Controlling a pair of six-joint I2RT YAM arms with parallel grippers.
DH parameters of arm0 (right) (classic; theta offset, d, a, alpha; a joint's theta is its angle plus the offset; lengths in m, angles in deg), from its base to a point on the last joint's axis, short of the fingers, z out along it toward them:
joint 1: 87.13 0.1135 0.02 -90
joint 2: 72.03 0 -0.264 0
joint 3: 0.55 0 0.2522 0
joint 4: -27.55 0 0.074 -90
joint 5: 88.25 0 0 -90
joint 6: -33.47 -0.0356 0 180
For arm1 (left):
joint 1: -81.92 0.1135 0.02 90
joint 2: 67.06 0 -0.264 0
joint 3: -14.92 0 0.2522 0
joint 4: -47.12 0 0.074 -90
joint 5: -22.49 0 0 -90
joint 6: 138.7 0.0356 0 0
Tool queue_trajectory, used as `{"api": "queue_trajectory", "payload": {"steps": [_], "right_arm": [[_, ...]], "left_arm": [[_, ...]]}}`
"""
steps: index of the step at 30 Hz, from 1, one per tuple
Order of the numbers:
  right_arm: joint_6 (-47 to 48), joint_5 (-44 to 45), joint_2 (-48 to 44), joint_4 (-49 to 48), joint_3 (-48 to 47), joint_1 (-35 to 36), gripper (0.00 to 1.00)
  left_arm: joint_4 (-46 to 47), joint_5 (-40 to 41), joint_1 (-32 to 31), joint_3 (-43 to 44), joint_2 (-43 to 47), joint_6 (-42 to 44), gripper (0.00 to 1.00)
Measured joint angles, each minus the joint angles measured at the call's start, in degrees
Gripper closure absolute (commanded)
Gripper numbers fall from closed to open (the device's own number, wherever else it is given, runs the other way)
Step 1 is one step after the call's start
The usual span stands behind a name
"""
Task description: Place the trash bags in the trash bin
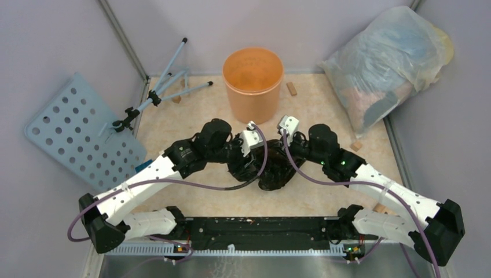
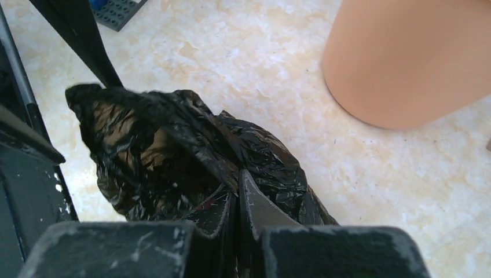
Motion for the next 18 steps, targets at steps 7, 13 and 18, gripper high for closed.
{"api": "queue_trajectory", "payload": {"steps": [7,13,18], "right_arm": [[-1.55,3.17,-2.54,-3.17,1.36,0.00,1.00],[-1.88,5.40,-5.77,-4.87,2.91,0.00,1.00],[-1.88,6.08,-5.81,-5.57,3.15,0.00,1.00]], "left_arm": [[1.97,4.87,0.11,-2.25,6.38,-9.38,0.12],[3.80,7.56,6.38,-5.77,15.52,-18.23,0.21],[4.55,8.52,16.24,-9.11,16.94,-25.79,0.16]]}}
